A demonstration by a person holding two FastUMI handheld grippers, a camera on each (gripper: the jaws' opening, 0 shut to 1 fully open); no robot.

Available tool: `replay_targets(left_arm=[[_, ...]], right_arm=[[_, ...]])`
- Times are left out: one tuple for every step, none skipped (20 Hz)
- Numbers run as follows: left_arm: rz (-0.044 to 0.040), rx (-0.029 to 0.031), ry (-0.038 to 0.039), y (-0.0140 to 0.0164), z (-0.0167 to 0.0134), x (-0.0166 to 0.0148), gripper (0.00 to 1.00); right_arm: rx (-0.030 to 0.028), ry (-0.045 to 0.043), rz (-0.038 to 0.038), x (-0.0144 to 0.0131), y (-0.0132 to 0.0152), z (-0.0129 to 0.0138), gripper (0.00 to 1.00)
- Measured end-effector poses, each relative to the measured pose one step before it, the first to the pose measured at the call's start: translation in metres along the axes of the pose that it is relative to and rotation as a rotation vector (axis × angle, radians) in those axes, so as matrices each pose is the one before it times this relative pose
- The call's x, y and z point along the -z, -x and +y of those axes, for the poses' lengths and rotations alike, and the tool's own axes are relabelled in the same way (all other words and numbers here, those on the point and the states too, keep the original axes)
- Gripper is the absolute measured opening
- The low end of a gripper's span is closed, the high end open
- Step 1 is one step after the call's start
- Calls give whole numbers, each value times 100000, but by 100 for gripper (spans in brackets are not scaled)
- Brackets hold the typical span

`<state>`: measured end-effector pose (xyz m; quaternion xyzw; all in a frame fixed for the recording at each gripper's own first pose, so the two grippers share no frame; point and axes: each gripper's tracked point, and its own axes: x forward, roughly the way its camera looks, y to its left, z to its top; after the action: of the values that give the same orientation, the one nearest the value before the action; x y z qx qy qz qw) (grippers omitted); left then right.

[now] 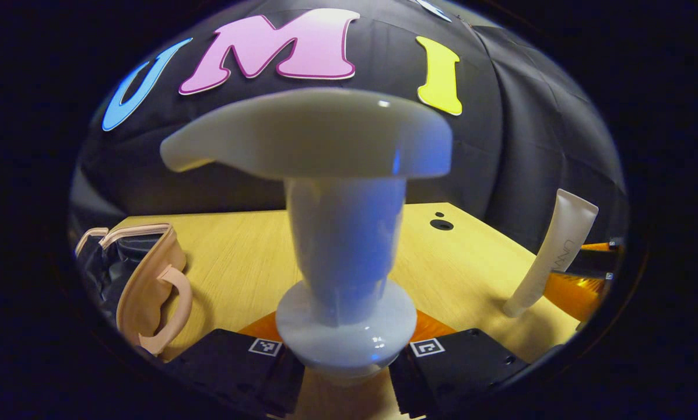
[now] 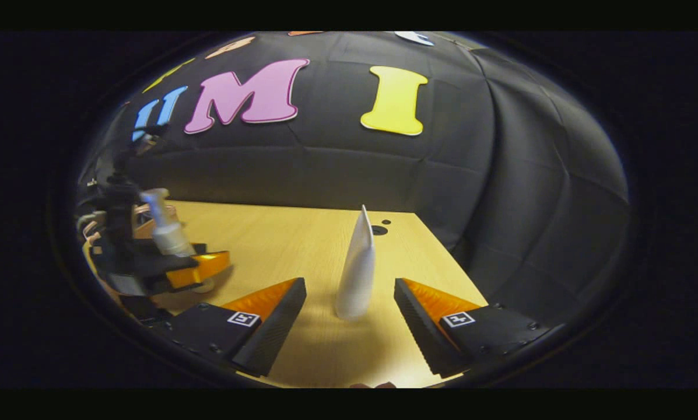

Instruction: First open the suitcase, pack the skin care products into it, and then close the suitcase.

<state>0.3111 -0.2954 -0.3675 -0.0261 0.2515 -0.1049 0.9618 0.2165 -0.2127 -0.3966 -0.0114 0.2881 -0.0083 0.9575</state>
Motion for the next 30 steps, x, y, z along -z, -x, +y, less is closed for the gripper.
replay_targets(left_arm=[[-99, -61, 1283, 569, 287, 174, 65], [-71, 486, 1555, 602, 167, 202, 65], [-413, 362, 1202, 493, 112, 81, 65], [-167, -205, 204, 438, 226, 202, 65], [86, -267, -838, 331, 166, 148, 65], [29, -46, -1270, 291, 90, 177, 65], [105, 219, -1270, 262, 2, 108, 65], [233, -4, -796, 137, 48, 118, 65], [68, 391, -311, 224, -24, 49, 65], [265, 174, -165, 255, 28, 130, 65], [152, -217, 148, 183, 53, 33, 65], [233, -40, 390, 91, 59, 70, 65], [67, -267, 311, 94, 25, 22, 65], [328, -130, 163, 220, 131, 100, 65], [210, -270, -15, 77, 28, -24, 65], [170, -172, 92, 57, 68, 75, 65], [279, -14, 21, 131, 56, 36, 65], [145, 112, 170, 119, -13, -42, 65], [-307, 312, 107, 112, -65, -173, 65], [-639, 132, -209, 160, -16, -292, 65], [-978, 216, -658, 248, 10, -457, 65], [-716, 204, -416, 347, -50, -413, 65], [-940, 475, 326, 420, -66, -689, 65], [-921, 384, 1029, 545, 7, -747, 65], [-1480, 97, 1308, 544, 125, -1054, 64], [-858, -179, 851, 553, 199, -911, 64], [-696, -303, 739, 603, 338, -1063, 64], [-1209, -64, 919, 750, 269, -1064, 64], [-1435, 313, 1312, 515, 366, -1106, 64], [-963, 583, 1369, 560, 422, -811, 64]], right_arm=[[914, -3043, 260, 212, -1057, -36, 97], [1593, -2786, 1097, 270, -1041, -129, 97], [1095, -3125, 991, 222, -823, -91, 97], [735, -2583, 746, 117, -733, -34, 97], [1555, -1369, 139, 172, -690, -385, 97], [1257, -204, -28, 23, -528, -149, 97], [846, 244, -64, -30, -545, -93, 97], [605, 672, 368, 136, -486, -5, 97], [307, 1100, -176, 95, -289, 84, 97], [1315, 2129, 109, 236, -115, -180, 100], [345, 1982, 757, 416, -239, -30, 91], [-144, 1475, 1406, 450, 269, 131, 71], [140, -236, -280, 263, 70, 188, 51], [-526, -99, 376, -295, -111, 128, 44], [31, 371, -614, -285, 145, 63, 41], [-601, 997, -70, 174, -67, 21, 35], [-329, 1886, -458, -12, 130, 54, 34], [-1137, 1515, 12, 52, 150, 135, 31], [-1192, 899, 282, 10, 274, 177, 32], [-781, 695, -780, -282, 541, 115, 33], [-190, 474, -1941, -792, 529, -44, 32], [-685, -465, -2420, -894, 391, 101, 32], [-673, -461, -1401, -881, 584, 159, 32], [-886, -399, -1201, -903, 753, 140, 32], [-771, 1082, -349, -830, 645, 174, 32], [-564, 1823, -201, -794, 650, 132, 32], [-484, 892, -1705, -1198, 746, 221, 32], [-452, 1113, -1953, -1188, 815, 228, 32], [-731, 1063, -1634, -1196, 809, 350, 31], [-915, 546, -893, -785, 766, 496, 32]])
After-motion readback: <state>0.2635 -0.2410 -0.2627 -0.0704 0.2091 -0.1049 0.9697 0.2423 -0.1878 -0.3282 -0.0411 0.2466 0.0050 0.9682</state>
